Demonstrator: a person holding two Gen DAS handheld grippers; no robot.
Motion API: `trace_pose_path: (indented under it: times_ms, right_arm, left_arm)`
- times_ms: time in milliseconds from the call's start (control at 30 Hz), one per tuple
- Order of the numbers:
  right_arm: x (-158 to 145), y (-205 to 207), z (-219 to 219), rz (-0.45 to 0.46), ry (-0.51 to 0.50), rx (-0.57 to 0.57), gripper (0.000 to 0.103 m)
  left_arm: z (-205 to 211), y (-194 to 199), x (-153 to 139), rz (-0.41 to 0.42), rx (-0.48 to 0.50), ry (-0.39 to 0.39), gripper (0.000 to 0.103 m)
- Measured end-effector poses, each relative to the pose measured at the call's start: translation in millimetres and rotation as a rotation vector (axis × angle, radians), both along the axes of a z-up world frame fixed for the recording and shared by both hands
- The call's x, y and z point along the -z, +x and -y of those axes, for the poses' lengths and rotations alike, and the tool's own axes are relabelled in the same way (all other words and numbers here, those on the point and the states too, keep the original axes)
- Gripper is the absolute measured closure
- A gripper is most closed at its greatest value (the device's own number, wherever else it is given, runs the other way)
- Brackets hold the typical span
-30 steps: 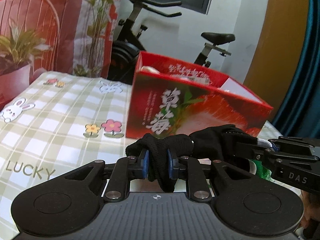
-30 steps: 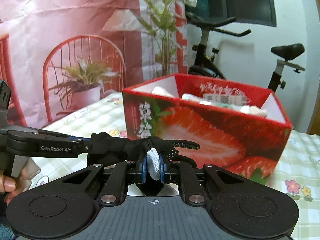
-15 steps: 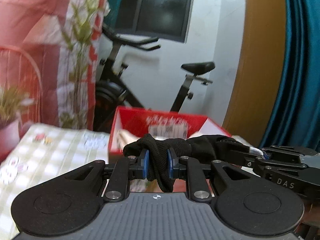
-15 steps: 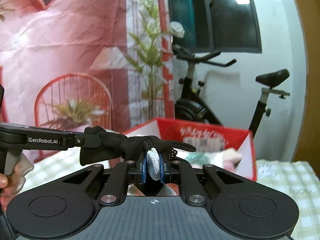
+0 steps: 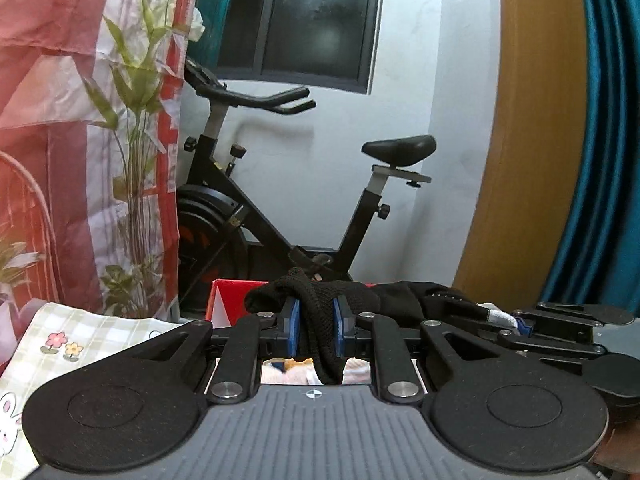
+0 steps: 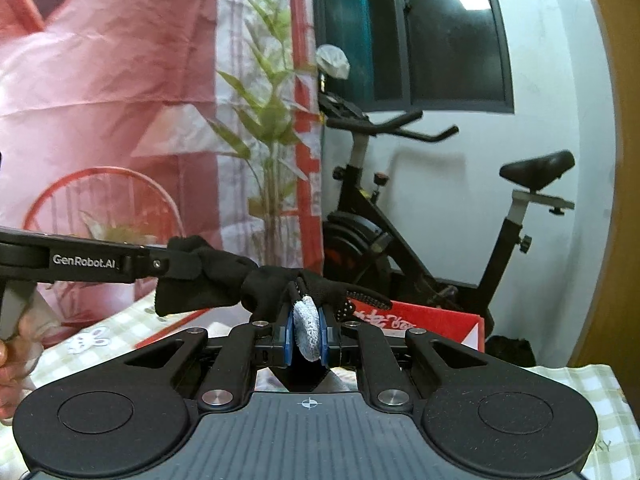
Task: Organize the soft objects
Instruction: 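Lift the black gloves with the left gripper and lower them into the box, then open the left gripper and move it back to the green sachet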
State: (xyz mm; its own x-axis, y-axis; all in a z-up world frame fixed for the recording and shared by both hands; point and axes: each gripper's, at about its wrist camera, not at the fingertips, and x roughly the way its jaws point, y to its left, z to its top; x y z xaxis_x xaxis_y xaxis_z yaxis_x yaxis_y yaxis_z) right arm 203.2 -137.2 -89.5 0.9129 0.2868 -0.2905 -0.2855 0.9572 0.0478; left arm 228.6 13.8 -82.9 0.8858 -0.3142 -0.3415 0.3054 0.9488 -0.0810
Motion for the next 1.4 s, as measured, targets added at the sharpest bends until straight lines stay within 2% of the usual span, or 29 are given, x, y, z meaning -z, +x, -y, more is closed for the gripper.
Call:
trace_pose_path:
  times_ms: [233, 400, 467, 533, 633, 733, 833, 1033, 1400]
  right_arm:
    - [14.0, 54.7, -0.8, -0.075, -0.072, 0.030, 0.092]
    - [34.4, 87.0, -0.1, -0.171, -0.030, 0.098, 0.092]
    - [43.3, 94.8, 0.2, -0.203, -0.020, 0.120, 0.091]
    - [50.3, 96.7, 1.7, -0.208, -0.025, 0.127, 0.087]
    - [52.9, 94.6, 2.1, -0.201, -0.033, 0.115, 0.081]
    - [50.5, 89.4, 0.9, -0.190, -0.050, 0.101, 0.081]
    - [49.0, 80.8, -1.4, -0.175, -0.090, 0.084, 0.081]
    - [40.6, 53.3, 7.0, -0.160, -0.102, 0.067, 0.081]
    - [31.6, -34.4, 30.6, -0.138, -0.079, 0.024, 0.077]
  left_arm:
    - [6.0, 52.1, 14.9, -0.090, -0.010, 0.014, 0.085]
    - [11.5, 76.5, 32.5, -0.151, -0.012, 0.046, 0.082]
    - [11.4, 83.2, 38.0, -0.172, -0.001, 0.053, 0.071]
    - [9.6, 86.1, 42.2, -0.189, 0.028, 0.047, 0.046]
    - [7.7, 84.1, 44.6, -0.178, 0.028, 0.075, 0.044]
    - [3.3, 81.5, 43.5, -0.191, 0.039, 0.057, 0.044]
    - [3.6, 73.4, 39.8, -0.171, 0.047, 0.071, 0.044]
    - [3.3, 49.5, 33.0, -0.154, 0.071, 0.076, 0.044]
    - [0.8, -11.6, 32.3, -0.164, 0.112, 0.059, 0.044]
